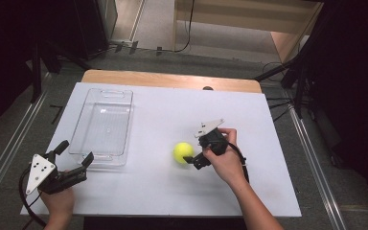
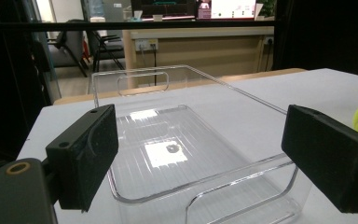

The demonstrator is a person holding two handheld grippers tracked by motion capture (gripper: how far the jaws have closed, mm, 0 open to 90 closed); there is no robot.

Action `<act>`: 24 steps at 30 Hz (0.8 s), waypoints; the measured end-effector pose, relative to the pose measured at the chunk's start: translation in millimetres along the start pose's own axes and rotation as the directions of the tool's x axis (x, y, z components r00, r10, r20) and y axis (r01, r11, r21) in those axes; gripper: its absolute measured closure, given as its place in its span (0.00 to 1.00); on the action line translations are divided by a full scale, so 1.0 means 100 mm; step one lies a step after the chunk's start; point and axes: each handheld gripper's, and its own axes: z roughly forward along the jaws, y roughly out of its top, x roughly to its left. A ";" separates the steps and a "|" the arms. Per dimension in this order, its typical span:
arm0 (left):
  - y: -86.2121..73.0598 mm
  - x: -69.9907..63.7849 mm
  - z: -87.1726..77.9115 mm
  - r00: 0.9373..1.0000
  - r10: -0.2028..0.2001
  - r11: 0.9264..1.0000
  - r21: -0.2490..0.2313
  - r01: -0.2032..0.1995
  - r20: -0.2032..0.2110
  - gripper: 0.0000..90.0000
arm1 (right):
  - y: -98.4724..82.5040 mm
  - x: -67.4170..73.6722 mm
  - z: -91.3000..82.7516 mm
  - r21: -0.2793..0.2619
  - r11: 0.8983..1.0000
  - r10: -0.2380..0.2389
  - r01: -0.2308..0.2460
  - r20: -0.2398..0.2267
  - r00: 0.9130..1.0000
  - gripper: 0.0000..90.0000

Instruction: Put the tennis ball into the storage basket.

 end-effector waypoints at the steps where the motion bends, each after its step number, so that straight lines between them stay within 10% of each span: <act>1: 0.00 0.00 0.00 1.000 0.000 1.000 0.000 0.000 0.000 0.13 | 0.00 0.00 0.00 0.000 1.000 0.000 0.000 0.000 1.000 0.00; 24: 0.00 0.00 0.00 1.000 -0.001 1.000 0.001 0.001 0.004 0.13 | 0.13 0.01 0.37 0.153 0.988 -0.018 0.023 -0.030 0.999 0.00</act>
